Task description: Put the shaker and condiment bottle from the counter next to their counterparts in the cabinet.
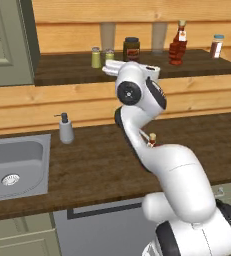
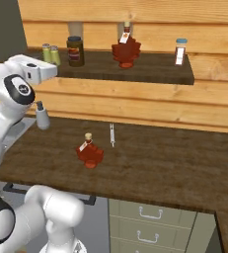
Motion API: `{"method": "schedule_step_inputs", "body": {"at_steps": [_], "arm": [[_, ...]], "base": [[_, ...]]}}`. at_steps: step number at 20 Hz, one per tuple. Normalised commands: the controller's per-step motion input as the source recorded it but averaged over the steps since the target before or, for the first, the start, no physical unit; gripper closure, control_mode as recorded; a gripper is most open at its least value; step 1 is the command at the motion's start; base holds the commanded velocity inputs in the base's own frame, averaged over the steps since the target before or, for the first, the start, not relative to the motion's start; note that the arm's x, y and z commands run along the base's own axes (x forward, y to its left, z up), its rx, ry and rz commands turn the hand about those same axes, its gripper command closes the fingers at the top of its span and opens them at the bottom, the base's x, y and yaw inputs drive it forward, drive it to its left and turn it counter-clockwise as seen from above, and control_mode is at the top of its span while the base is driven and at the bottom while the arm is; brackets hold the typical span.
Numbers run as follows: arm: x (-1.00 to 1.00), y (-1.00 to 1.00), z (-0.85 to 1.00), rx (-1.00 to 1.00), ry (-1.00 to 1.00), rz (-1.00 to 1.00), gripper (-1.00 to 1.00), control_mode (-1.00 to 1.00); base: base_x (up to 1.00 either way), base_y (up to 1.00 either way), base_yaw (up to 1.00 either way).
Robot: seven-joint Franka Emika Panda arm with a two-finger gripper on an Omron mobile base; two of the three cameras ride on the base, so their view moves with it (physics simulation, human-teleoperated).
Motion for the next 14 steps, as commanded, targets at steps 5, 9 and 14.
{"method": "schedule_step_inputs", "body": {"at_steps": [5, 9, 14], "arm": [[-0.57, -0.02, -0.09, 0.01, -0.01, -0.55, -1.00, -1.00], [-0.50, 0.00, -0.10, 0.01, 0.00, -0.40, -1.00, -1.00], [-0.43, 0.01, -0.03, 0.05, 0.00, -0.29, -1.00, -1.00]], "base": [[0.00, 0.00, 0.00], [0.00, 0.00, 0.00], [0.00, 0.00, 0.00]]}}
